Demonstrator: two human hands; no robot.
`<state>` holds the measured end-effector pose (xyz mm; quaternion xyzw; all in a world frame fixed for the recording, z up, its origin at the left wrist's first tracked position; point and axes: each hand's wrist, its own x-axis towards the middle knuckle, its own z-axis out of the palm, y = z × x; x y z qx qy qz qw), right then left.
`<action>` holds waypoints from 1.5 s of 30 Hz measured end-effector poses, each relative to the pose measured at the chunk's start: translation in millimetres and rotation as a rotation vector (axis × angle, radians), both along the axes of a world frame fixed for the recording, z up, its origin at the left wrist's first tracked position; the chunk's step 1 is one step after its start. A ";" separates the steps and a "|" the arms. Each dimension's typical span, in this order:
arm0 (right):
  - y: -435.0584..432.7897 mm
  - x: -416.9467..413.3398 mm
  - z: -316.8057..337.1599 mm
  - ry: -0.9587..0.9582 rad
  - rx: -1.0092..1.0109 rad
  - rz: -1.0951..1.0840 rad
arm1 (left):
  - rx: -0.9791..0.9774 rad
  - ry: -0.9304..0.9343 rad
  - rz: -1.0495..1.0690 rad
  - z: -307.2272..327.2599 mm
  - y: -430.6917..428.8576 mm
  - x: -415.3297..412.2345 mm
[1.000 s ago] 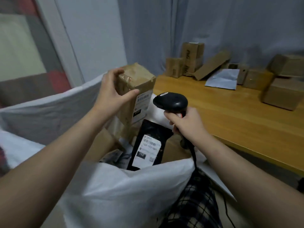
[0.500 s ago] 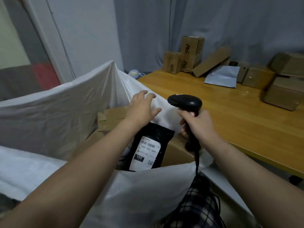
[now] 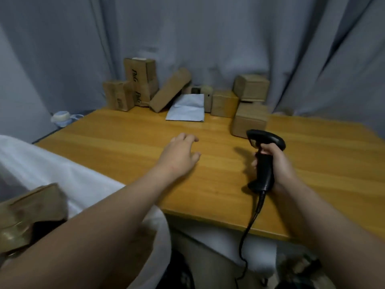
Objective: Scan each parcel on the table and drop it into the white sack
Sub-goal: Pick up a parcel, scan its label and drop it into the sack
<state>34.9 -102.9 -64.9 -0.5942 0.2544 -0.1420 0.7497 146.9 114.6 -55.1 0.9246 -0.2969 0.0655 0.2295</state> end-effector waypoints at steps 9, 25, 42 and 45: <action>-75.9 12.2 -28.8 -0.221 0.029 -0.298 | 0.081 -0.098 -0.032 -4.4 -190.5 42.0; -75.9 13.7 -31.8 -0.274 0.008 -0.294 | 0.011 -0.037 -0.078 0.0 -187.4 35.6; -25.7 -39.9 -22.6 -0.171 -0.035 -0.253 | -0.088 0.165 -0.072 31.5 -84.1 -39.6; -20.6 -47.1 -21.6 -0.169 -0.034 -0.280 | 0.038 0.288 -0.027 25.9 -88.0 -43.3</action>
